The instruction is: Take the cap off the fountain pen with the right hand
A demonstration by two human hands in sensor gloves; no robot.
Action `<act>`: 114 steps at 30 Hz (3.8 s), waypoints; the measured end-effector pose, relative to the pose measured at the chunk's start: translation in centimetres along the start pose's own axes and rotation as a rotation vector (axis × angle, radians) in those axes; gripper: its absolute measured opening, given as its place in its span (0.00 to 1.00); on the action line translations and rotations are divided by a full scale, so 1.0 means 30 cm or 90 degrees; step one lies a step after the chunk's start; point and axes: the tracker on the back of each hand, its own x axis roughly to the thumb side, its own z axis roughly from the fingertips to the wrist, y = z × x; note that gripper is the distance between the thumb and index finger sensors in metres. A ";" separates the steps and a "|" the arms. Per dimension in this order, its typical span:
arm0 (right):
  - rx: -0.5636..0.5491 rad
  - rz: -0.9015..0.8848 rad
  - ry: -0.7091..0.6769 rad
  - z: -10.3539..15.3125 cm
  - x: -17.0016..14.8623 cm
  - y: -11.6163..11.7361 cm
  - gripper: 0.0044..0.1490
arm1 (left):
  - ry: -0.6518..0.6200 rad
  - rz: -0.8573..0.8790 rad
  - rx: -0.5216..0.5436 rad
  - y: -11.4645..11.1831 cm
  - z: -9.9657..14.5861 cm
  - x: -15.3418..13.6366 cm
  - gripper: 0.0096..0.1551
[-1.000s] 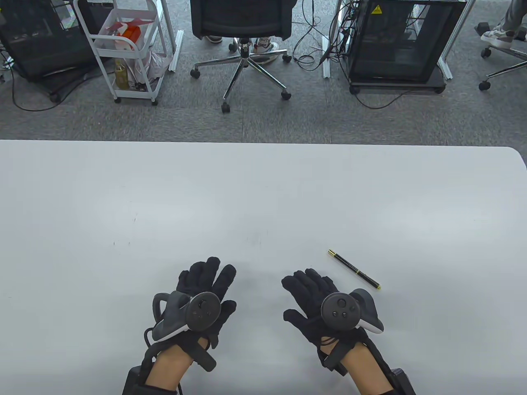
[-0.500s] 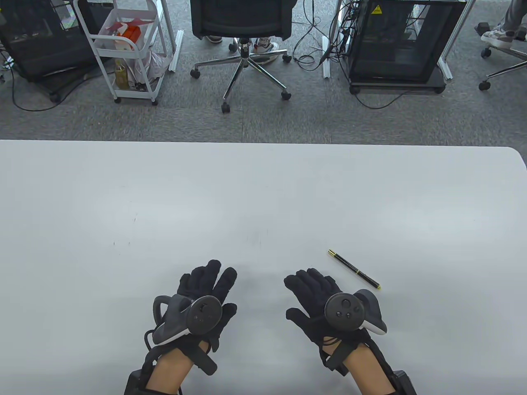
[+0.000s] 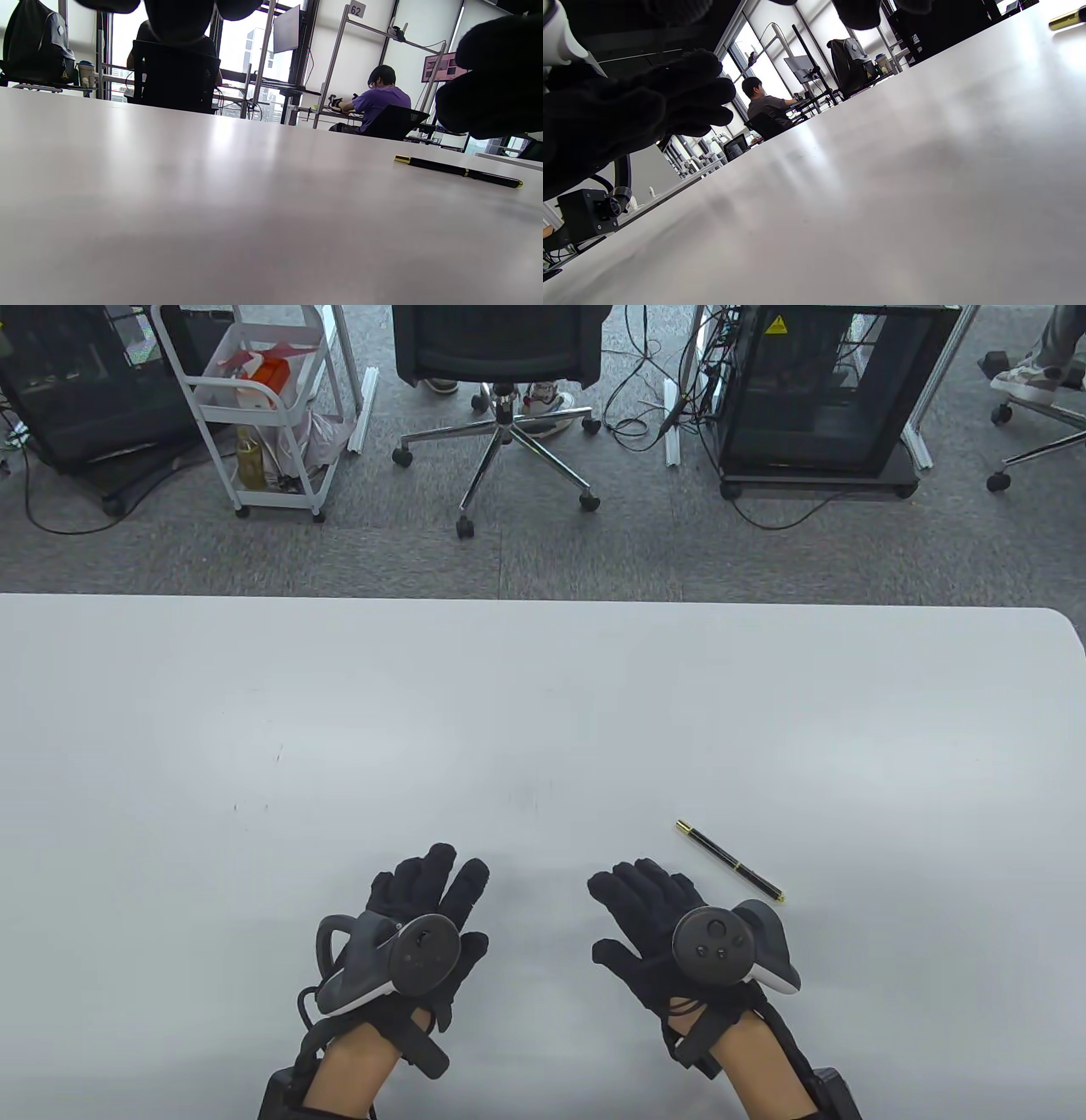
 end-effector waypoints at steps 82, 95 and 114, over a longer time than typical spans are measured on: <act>-0.078 0.171 0.149 0.022 -0.128 -0.128 0.30 | -0.028 -0.012 0.003 -0.006 -0.013 0.029 0.43; 0.017 0.079 -0.084 -0.042 0.136 0.017 0.31 | -0.128 -0.029 0.071 0.015 -0.008 0.167 0.43; -0.012 0.027 -0.137 -0.032 0.203 0.023 0.32 | -0.165 -0.083 0.091 0.032 0.007 0.259 0.28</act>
